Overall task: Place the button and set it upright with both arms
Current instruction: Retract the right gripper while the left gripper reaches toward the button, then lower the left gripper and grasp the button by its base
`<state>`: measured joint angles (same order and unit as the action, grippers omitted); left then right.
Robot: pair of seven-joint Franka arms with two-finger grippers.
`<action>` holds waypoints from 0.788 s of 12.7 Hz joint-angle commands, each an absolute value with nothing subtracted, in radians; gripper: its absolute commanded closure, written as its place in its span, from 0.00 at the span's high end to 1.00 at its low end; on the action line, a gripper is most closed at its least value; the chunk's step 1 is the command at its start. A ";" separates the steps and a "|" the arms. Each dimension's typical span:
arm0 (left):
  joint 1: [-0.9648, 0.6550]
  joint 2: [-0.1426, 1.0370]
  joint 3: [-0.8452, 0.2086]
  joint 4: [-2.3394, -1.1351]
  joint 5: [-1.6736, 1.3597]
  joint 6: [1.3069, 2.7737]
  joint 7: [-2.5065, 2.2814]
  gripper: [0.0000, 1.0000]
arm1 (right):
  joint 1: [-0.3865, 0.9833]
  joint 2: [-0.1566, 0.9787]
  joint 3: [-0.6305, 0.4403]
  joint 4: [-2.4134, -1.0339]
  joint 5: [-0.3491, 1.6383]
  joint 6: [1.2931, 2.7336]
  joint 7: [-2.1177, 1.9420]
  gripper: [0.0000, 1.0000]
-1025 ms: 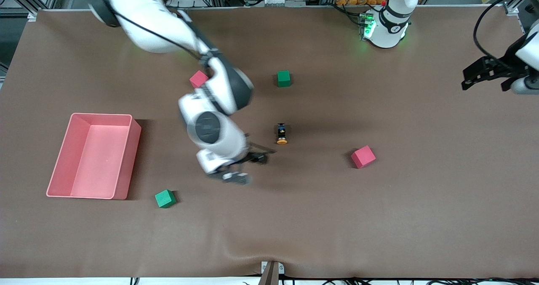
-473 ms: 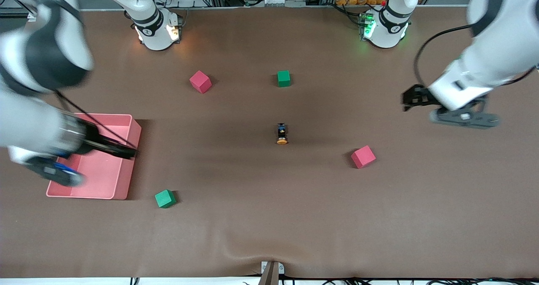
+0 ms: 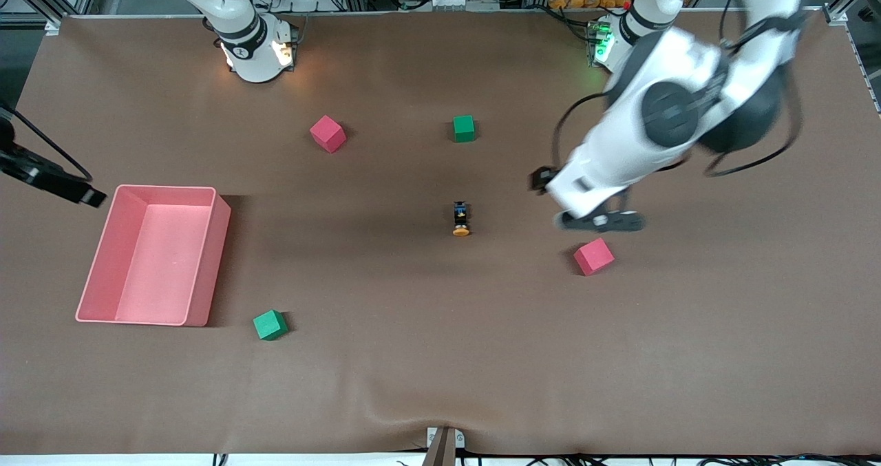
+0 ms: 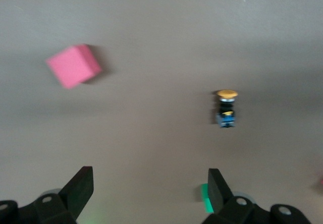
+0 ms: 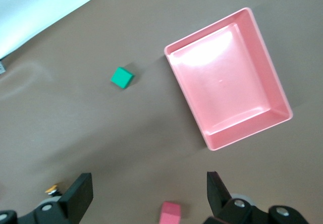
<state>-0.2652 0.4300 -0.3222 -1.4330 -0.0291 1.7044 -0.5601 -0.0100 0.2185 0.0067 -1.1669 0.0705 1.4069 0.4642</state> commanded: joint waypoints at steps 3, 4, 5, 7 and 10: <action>-0.382 0.636 -0.314 -1.278 -0.037 1.762 -0.620 1.00 | 0.011 -0.057 -0.097 -1.606 0.048 1.588 0.278 1.00; -0.396 0.653 -0.311 -1.278 -0.037 1.793 -0.614 1.00 | 0.018 -0.057 -0.100 -1.603 0.048 1.580 0.285 1.00; -0.397 0.679 -0.319 -1.278 -0.037 1.822 -0.604 1.00 | 0.020 -0.057 -0.101 -1.603 0.048 1.572 0.285 1.00; -0.419 0.736 -0.321 -1.282 -0.038 1.862 -0.514 1.00 | 0.032 -0.049 -0.097 -1.586 0.045 1.565 0.276 1.00; -0.417 0.793 -0.321 -1.282 -0.083 1.907 -0.425 1.00 | 0.035 -0.041 -0.094 -1.557 0.044 1.548 0.252 1.00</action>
